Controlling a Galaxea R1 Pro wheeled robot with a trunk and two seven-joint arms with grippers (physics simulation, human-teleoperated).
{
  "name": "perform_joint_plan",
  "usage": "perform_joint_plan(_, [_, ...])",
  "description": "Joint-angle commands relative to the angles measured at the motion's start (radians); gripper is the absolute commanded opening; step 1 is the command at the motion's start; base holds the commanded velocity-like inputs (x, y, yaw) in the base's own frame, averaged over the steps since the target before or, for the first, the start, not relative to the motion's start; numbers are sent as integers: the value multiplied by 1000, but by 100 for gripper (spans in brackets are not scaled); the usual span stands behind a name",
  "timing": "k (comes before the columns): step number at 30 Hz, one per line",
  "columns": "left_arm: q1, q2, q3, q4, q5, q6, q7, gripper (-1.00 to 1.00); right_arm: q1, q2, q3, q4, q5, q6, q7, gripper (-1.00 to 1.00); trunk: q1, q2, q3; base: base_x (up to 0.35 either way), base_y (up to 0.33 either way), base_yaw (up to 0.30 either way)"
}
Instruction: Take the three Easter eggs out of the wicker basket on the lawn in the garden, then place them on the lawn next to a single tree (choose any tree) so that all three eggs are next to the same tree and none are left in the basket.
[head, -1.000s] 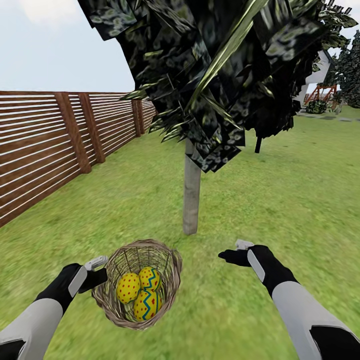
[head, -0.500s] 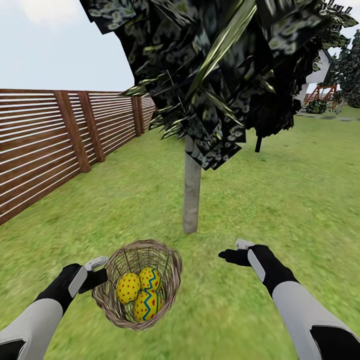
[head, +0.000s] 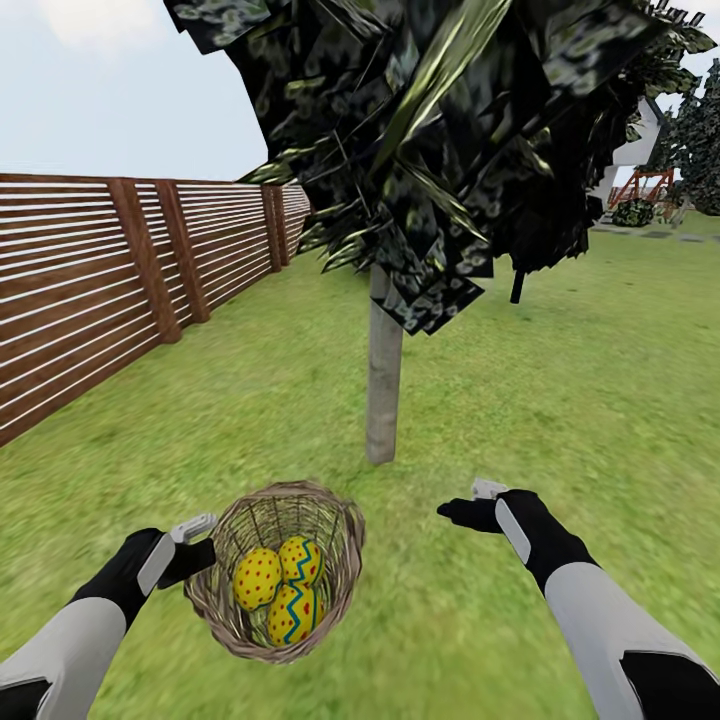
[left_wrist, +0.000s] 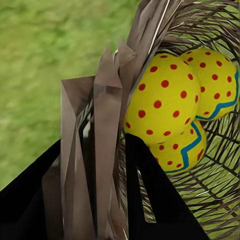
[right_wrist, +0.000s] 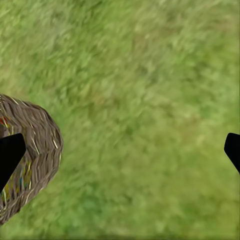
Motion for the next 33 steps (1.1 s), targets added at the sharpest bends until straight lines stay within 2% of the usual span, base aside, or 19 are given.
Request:
perform_joint_plan(1, [-1, -1, 5, -2, 16, 6, 3, -100, 0, 0, -3, -1, 0, 5, 3, 100, 4, -8, -4, 0, 0, 0])
perform_joint_plan(33, [-1, 1, 6, 7, 14, 11, 3, -100, -1, 0, -4, 0, 0, 5, 3, 100, 127, -232, -104, 0, 0, 0])
